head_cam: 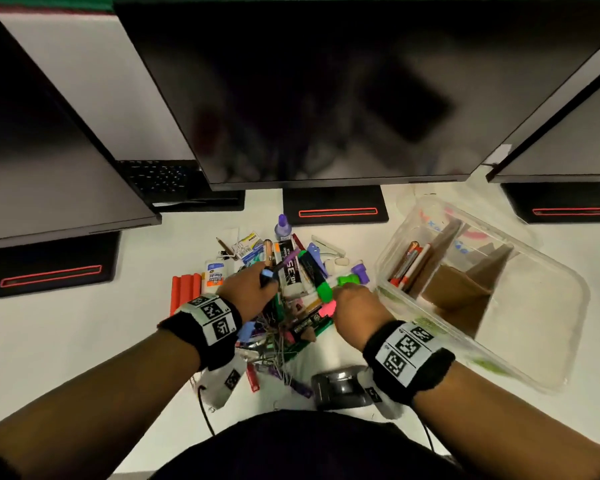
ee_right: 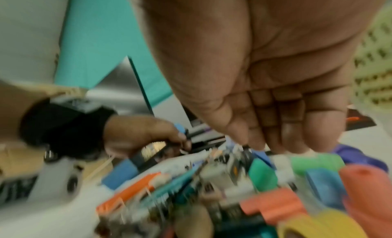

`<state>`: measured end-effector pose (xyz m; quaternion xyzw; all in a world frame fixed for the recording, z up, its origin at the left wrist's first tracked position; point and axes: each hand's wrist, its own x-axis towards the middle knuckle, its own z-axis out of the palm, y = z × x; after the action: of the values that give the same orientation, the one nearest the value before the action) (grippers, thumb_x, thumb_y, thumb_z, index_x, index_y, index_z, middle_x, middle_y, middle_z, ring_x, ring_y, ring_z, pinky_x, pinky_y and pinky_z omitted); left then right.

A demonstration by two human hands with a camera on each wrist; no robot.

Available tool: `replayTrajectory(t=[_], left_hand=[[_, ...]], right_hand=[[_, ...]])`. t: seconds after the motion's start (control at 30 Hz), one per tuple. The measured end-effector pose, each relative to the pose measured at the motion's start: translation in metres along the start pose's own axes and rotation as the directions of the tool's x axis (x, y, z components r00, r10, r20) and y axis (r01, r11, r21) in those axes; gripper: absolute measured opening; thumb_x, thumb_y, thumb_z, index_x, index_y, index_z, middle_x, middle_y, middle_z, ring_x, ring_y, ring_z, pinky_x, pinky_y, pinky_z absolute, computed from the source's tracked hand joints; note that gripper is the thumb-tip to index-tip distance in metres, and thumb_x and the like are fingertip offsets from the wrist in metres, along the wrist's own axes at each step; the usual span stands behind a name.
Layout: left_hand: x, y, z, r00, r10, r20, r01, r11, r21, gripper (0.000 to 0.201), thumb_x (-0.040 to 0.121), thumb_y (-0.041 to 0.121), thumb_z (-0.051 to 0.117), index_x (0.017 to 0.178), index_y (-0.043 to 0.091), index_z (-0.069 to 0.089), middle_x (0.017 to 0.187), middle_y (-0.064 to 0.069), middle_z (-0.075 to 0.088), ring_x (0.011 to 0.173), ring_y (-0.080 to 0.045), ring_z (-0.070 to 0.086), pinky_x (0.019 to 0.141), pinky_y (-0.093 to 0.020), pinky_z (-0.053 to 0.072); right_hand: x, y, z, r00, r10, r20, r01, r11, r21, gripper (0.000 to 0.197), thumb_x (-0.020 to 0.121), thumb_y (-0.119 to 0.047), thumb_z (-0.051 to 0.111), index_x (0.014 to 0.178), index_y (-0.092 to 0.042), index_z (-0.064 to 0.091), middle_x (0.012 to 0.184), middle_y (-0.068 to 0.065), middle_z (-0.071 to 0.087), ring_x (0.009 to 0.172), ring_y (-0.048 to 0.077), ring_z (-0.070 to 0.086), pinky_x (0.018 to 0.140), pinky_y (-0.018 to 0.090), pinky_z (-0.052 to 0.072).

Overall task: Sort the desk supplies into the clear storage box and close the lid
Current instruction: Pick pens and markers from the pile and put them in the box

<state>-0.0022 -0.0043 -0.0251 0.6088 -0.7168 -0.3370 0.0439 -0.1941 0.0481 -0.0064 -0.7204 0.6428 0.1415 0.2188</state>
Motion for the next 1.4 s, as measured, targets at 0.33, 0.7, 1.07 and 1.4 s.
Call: replayTrajectory(t=[0.33, 0.7, 1.07, 1.4], left_hand=[[0.028, -0.004, -0.001, 0.963, -0.266, -0.039, 0.257, 0.954, -0.158, 0.013, 0.087, 0.016, 0.055, 0.099, 0.010, 0.054, 0.091, -0.011, 0.062, 0.081, -0.029, 0.055, 0.069, -0.029, 0.041], [0.044, 0.004, 0.010, 0.953, -0.303, -0.023, 0.300, 0.950, -0.082, 0.038, 0.082, 0.020, 0.063, 0.116, 0.008, 0.048, 0.115, -0.012, 0.061, 0.106, -0.029, 0.059, 0.086, -0.032, 0.046], [0.042, -0.011, 0.011, 0.935, -0.355, -0.008, 0.350, 0.926, -0.138, 0.036, 0.083, 0.024, 0.063, 0.114, 0.012, 0.049, 0.110, -0.011, 0.064, 0.100, -0.030, 0.061, 0.080, -0.031, 0.046], [0.034, -0.017, 0.012, 0.934, -0.358, -0.021, 0.344, 0.912, -0.222, 0.032, 0.078, 0.021, 0.065, 0.107, 0.014, 0.055, 0.093, -0.003, 0.062, 0.086, -0.022, 0.060, 0.071, -0.028, 0.045]], right_hand=[[0.060, 0.016, 0.016, 0.999, 0.020, -0.032, -0.023, 0.995, -0.095, 0.050, 0.085, -0.012, 0.052, 0.134, -0.012, 0.043, 0.136, 0.006, 0.044, 0.121, 0.032, 0.036, 0.104, 0.037, 0.034], [0.064, 0.011, 0.017, 0.993, -0.115, -0.025, 0.113, 0.990, -0.087, 0.056, 0.077, -0.028, 0.065, 0.128, -0.015, 0.044, 0.130, 0.003, 0.047, 0.120, 0.026, 0.038, 0.099, 0.040, 0.038], [0.069, 0.001, 0.016, 0.980, -0.196, -0.045, 0.183, 0.961, -0.205, 0.036, 0.085, -0.020, 0.050, 0.121, -0.018, 0.050, 0.125, 0.002, 0.053, 0.119, 0.027, 0.040, 0.097, 0.044, 0.031], [0.069, 0.001, 0.011, 0.963, -0.255, 0.091, 0.271, 0.903, -0.332, 0.040, 0.091, -0.014, 0.040, 0.130, -0.013, 0.047, 0.131, 0.009, 0.050, 0.121, 0.030, 0.044, 0.102, 0.040, 0.032]])
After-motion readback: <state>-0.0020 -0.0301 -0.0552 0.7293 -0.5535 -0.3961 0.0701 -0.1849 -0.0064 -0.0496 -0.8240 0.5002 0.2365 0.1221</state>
